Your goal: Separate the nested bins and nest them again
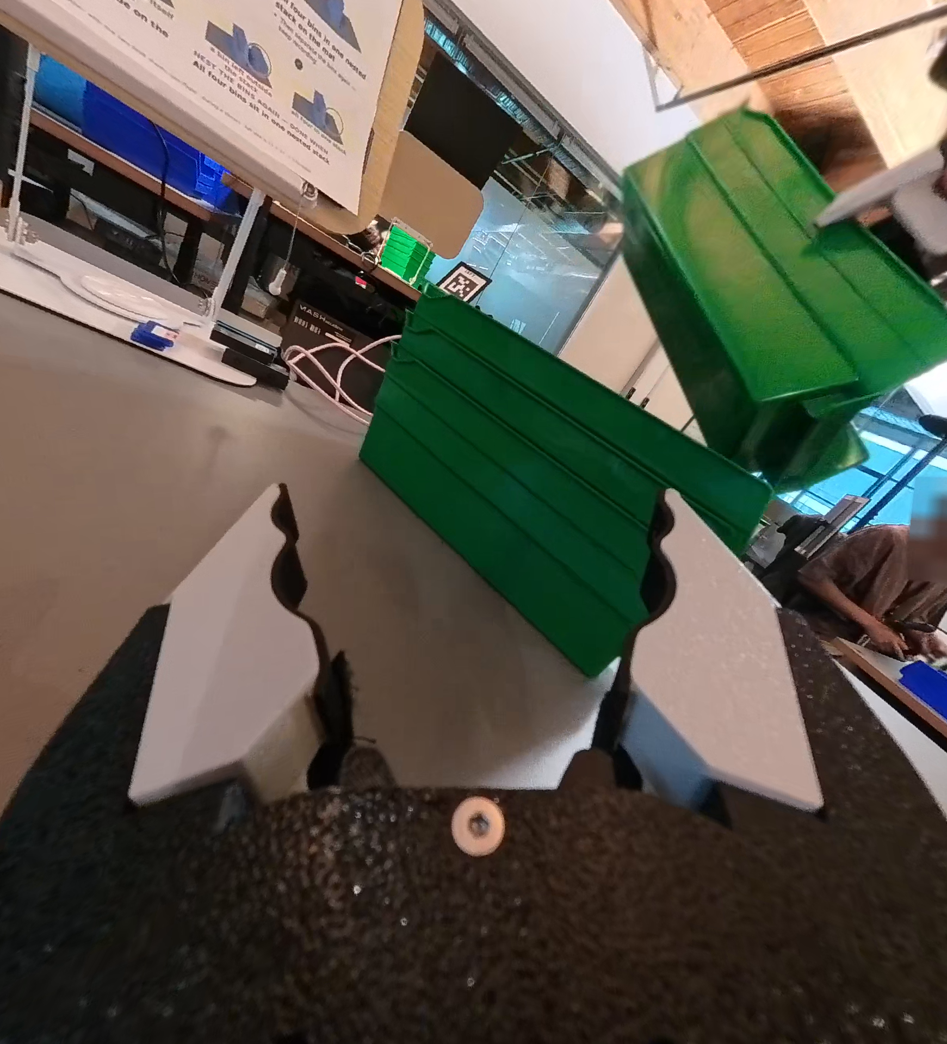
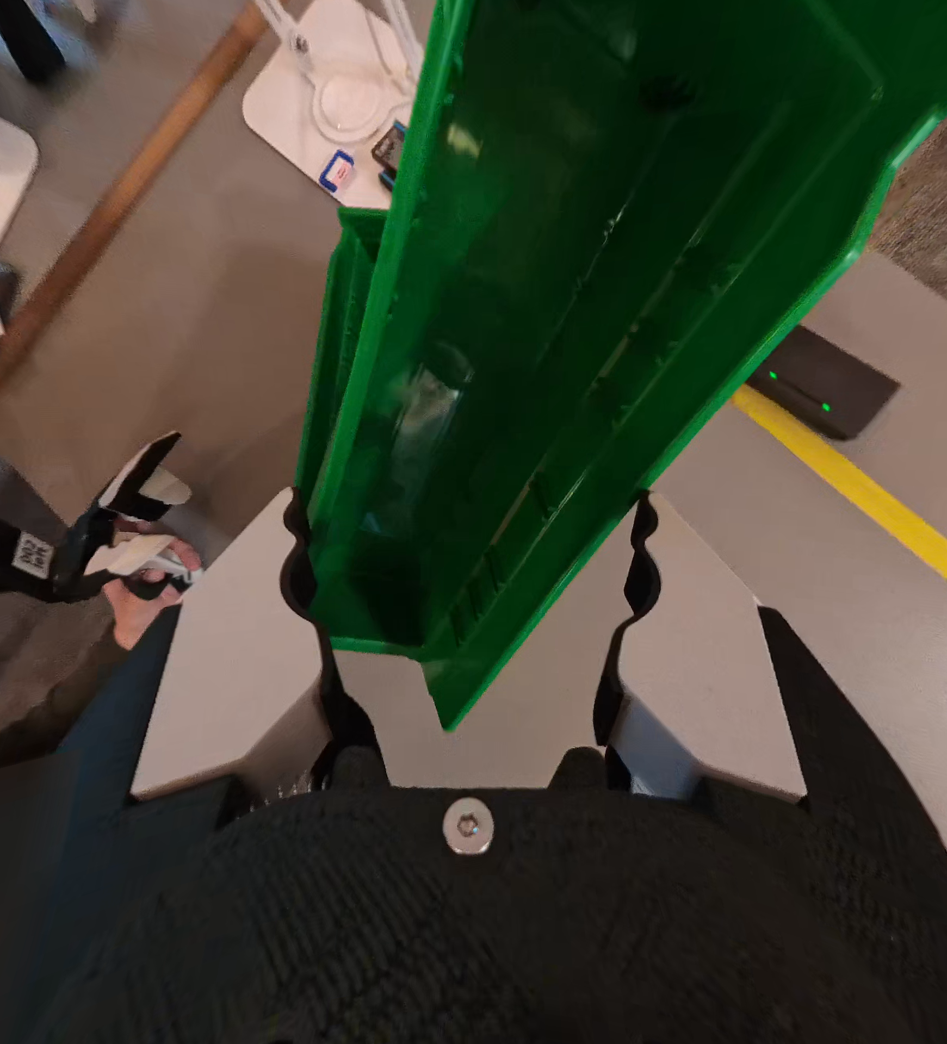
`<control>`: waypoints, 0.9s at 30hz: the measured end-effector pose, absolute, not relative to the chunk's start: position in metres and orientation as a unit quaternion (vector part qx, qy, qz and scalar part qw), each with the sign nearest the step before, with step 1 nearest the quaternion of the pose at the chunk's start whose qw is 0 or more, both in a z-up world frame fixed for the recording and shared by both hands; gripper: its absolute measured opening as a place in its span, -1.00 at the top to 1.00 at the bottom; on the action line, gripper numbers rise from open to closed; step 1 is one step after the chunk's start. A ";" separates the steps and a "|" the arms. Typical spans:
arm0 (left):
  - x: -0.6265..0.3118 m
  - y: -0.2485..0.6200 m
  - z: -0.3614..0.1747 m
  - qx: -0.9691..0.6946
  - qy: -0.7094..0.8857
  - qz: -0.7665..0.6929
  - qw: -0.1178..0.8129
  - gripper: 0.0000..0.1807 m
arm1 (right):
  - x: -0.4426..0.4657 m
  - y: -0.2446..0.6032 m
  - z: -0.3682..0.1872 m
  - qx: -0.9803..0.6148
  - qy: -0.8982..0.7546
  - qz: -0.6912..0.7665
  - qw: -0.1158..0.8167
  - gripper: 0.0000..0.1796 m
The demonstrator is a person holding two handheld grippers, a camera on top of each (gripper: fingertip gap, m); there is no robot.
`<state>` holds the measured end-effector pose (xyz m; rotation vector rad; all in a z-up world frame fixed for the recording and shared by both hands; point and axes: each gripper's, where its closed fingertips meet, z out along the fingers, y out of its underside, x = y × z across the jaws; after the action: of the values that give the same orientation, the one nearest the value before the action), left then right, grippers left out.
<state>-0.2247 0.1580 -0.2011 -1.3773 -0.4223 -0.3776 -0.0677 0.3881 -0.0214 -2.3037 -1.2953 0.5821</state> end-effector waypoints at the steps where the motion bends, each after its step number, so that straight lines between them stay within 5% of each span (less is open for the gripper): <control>1: -0.225 0.158 -0.201 -0.627 -0.192 -0.172 0.735 -0.34 | -0.053 0.393 -0.021 -0.835 -0.453 0.227 0.215 -0.25; 10: -0.226 0.159 -0.202 -0.628 -0.196 -0.173 0.733 -0.33 | 0.112 0.453 -0.051 -0.878 -0.298 0.289 0.236 -0.21; 21: -0.225 0.159 -0.203 -0.630 -0.196 -0.173 0.731 -0.31 | 0.291 0.467 -0.196 -0.944 -0.216 0.159 0.192 -0.20; 27: -0.225 0.159 -0.203 -0.631 -0.196 -0.175 0.730 -0.30 | 0.341 0.482 -0.222 -0.941 -0.247 0.001 0.232 -0.20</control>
<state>-0.2251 0.1594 -0.2029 -1.3885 -0.4308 -0.3854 0.3407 0.4822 -0.2216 -2.5851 -0.6788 0.0024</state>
